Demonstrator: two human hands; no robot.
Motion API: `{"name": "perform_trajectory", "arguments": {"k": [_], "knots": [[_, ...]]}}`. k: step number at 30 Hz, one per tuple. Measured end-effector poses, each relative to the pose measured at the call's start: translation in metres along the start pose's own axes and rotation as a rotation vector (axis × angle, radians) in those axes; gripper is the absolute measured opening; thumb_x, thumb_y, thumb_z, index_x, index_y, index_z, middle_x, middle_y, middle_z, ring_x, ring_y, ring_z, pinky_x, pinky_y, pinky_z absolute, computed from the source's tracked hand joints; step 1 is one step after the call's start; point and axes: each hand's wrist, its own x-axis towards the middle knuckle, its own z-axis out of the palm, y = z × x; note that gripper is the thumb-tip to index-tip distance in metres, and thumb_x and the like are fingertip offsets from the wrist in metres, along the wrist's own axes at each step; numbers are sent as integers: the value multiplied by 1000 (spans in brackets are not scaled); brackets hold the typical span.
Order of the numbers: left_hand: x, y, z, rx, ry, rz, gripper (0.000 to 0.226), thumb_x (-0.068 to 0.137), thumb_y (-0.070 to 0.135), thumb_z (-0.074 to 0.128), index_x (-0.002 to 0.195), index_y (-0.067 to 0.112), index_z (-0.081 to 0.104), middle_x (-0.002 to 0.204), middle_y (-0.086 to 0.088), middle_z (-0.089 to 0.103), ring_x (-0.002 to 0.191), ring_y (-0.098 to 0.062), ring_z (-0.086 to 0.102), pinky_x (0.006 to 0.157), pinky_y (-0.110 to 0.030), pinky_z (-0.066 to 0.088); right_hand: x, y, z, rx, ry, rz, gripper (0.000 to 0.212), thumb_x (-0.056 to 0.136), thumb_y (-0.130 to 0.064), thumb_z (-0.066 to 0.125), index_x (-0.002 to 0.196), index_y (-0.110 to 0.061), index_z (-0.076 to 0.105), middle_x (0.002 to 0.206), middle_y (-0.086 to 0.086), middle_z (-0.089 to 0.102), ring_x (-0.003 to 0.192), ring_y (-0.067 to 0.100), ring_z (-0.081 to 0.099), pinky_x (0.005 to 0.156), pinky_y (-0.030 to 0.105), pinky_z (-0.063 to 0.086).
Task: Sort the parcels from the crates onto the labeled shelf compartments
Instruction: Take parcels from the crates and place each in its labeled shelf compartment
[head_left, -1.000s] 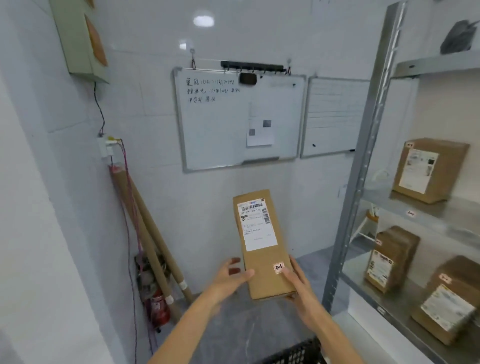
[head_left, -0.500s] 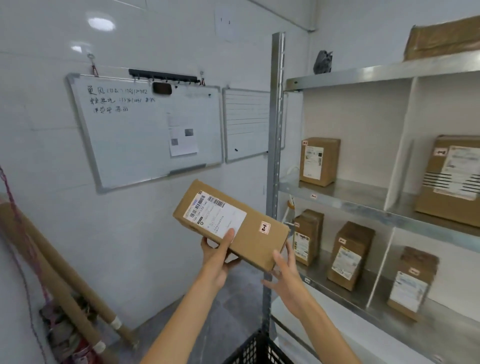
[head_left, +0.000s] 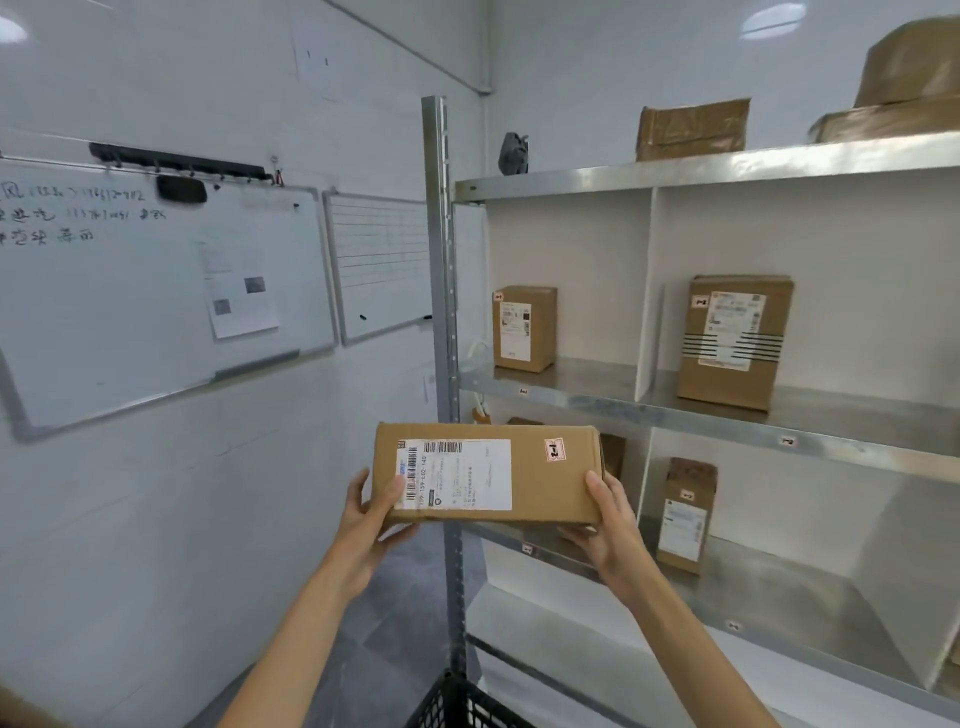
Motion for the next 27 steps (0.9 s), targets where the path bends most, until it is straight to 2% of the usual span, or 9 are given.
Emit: {"name": "perform_trajectory", "arguments": {"k": [3, 6, 9, 11, 14, 19, 21, 23, 27], "knots": [[-3, -12, 9, -41, -115, -58, 77, 72, 30, 72, 139, 16, 36, 117, -11, 67, 109, -26, 65, 79, -34, 58, -12, -10, -5, 22, 131, -79, 89, 66, -60, 65, 142, -33, 26, 135, 8, 45, 120, 24, 51, 86, 44, 54], [-11, -26, 24, -116, -178, -117, 79, 69, 35, 80, 135, 10, 43, 122, -14, 64, 113, -28, 61, 85, -36, 57, -27, -15, -7, 41, 273, -183, 94, 69, -56, 63, 146, -43, 10, 147, 3, 33, 129, 26, 43, 86, 40, 52], [-25, -46, 45, -189, -225, -145, 64, 80, 31, 67, 136, 10, 43, 127, -15, 61, 117, -30, 59, 90, -37, 54, -43, -16, -4, 87, 289, -226, 105, 69, -51, 66, 146, -47, -3, 149, -1, 29, 135, 26, 39, 104, 51, 42], [-36, -59, 62, -234, -239, -163, 57, 81, 26, 63, 134, 12, 46, 128, -15, 61, 116, -30, 59, 86, -37, 56, -53, -14, -1, 111, 254, -231, 105, 72, -43, 68, 144, -51, -9, 145, -1, 36, 132, 25, 43, 106, 57, 38], [-50, -73, 80, -247, -282, -235, 71, 69, 31, 79, 130, 15, 48, 126, -14, 62, 116, -31, 59, 91, -43, 54, -67, -14, -4, 118, 233, -246, 103, 77, -31, 68, 142, -57, -8, 143, 4, 44, 126, 26, 51, 103, 58, 41], [-53, -72, 81, 33, -445, -281, 117, 37, 39, 95, 138, 25, 37, 128, -7, 61, 119, -26, 56, 99, -53, 45, -89, -30, -29, -4, 302, -336, 100, 70, -34, 74, 141, -60, 9, 134, 4, 51, 121, 25, 56, 99, 54, 47], [-51, -63, 86, 203, -431, -185, 127, 36, 44, 94, 142, 35, 25, 144, -1, 44, 129, -24, 47, 107, -52, 37, -96, -37, -42, -56, 308, -357, 96, 71, -31, 74, 140, -60, 13, 130, 3, 54, 117, 22, 59, 97, 52, 49], [-52, -53, 96, 423, -489, -67, 119, 47, 50, 88, 144, 46, 19, 149, 11, 28, 137, -17, 33, 113, -48, 30, -103, -43, -52, -107, 298, -361, 94, 72, -31, 73, 139, -60, 15, 129, 1, 56, 116, 21, 61, 94, 47, 52], [-61, -50, 130, 579, -742, -39, 88, 64, 44, 83, 129, 62, 26, 132, 22, 48, 114, -2, 55, 87, -29, 54, -117, -54, -62, -204, 257, -370, 91, 74, -36, 75, 141, -58, 18, 130, -7, 57, 115, 18, 61, 88, 41, 56]]}}
